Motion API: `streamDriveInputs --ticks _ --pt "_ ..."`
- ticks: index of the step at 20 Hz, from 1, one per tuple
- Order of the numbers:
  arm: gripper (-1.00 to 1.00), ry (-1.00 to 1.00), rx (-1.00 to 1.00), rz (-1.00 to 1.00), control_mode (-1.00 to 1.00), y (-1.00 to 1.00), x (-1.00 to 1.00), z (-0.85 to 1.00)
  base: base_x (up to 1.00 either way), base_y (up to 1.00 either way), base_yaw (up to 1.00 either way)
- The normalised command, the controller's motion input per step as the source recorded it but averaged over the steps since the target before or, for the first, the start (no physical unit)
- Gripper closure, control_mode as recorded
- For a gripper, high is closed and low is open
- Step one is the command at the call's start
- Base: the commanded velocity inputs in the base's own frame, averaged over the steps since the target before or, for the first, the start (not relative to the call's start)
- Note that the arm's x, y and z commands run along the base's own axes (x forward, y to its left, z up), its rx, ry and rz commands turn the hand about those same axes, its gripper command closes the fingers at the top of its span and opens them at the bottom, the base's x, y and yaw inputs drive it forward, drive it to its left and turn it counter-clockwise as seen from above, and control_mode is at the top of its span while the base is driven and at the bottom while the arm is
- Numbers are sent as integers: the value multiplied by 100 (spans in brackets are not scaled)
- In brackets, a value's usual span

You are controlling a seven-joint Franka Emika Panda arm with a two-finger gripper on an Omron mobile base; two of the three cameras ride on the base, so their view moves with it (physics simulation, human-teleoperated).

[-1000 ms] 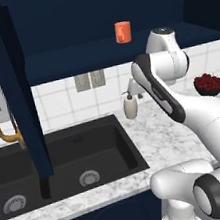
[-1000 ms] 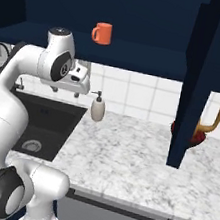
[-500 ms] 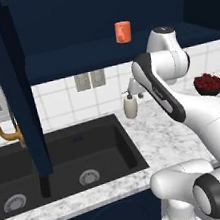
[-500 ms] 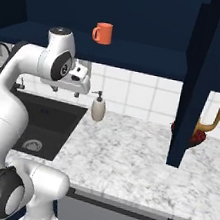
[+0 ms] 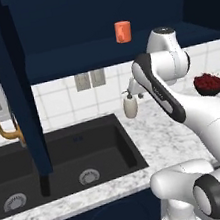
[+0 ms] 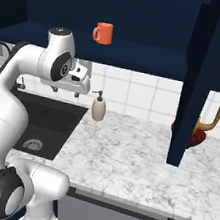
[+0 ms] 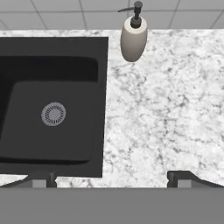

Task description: Gather all objects into one cabinet and sort the glasses and bowls to opposite sides.

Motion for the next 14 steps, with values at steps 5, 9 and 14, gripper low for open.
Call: streamDriveInputs --ticks 5,9,14 --pt "-100 -12 0 0 -100 -2 -50 29 -8 0 0" --pt "-100 -21 3 -1 -100 -3 -56 75 0 0 0" --pt "-100 -19 2 -2 -100 4 -5 73 0 0 0"
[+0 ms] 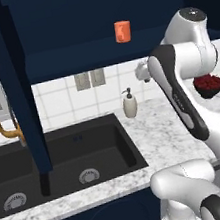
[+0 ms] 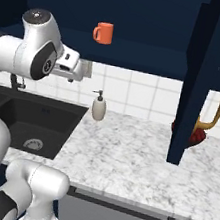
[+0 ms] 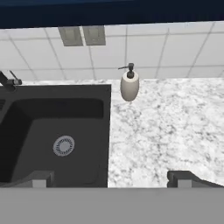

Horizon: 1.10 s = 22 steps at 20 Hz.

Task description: Gather all objects into one cabinet and sort the glasses and bowls to opposite sides.

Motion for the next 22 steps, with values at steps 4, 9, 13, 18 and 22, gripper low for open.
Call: streamDriveInputs --ticks 4,9,13,18,22 --pt "-100 -13 0 -3 -100 12 0 61 0 0 0" --pt "-100 -7 0 -4 -100 3 0 56 0 0 0" --pt "-100 -2 0 -5 -100 0 0 56 0 0 0" --pt "-100 -1 0 -8 -100 1 0 43 0 0 0" --pt "-100 0 0 -7 -100 7 7 21 0 0 0"
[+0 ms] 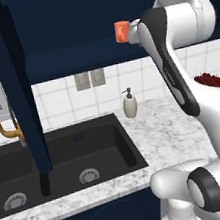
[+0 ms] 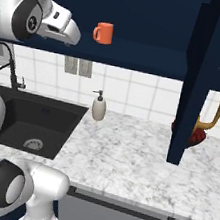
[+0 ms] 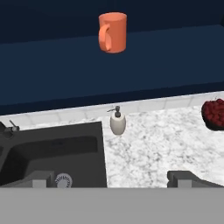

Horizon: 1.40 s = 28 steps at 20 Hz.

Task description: Gather all objects into one cabinet and sort the glasses and bowls to opposite sides.

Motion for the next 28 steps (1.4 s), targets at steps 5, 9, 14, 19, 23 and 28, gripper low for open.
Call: streamDriveInputs --ticks 5,9,14,19,23,28 --pt "-100 0 0 -1 -100 0 0 3 0 0 0" --pt "-100 0 0 0 -100 0 0 0 0 0 0" --pt "-100 0 0 0 -100 0 18 0 0 0 0" --pt "-100 0 0 0 -100 0 20 0 0 0 0" --pt "-100 0 0 -5 -100 0 44 0 0 0 0" --pt "-100 -10 0 -3 -100 0 26 0 0 0 0"
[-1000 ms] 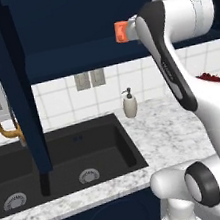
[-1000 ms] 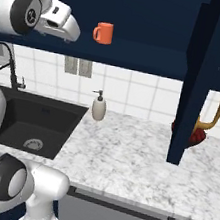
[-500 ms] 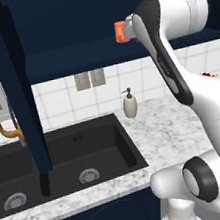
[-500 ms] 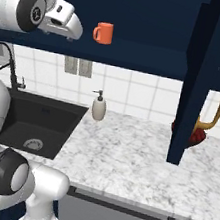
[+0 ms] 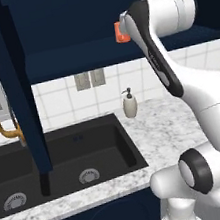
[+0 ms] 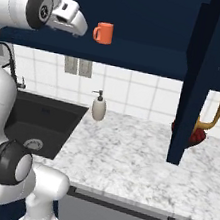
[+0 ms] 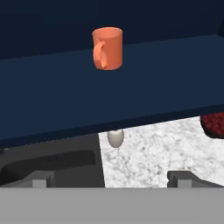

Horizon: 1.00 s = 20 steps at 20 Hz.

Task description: Gather all objects into one cabinet and sort the glasses and bowls to opposite sides.

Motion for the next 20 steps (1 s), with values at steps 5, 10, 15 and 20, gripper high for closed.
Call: streamDriveInputs --ticks 5,10,15,20 --pt "-100 -26 0 0 -100 0 1 -17 0 0 0" --pt "-100 -24 -2 0 -100 0 0 -28 0 0 0" --pt "-100 -10 0 0 -100 0 1 -4 0 0 0" --pt "-100 0 0 -1 -100 0 15 1 0 0 0"
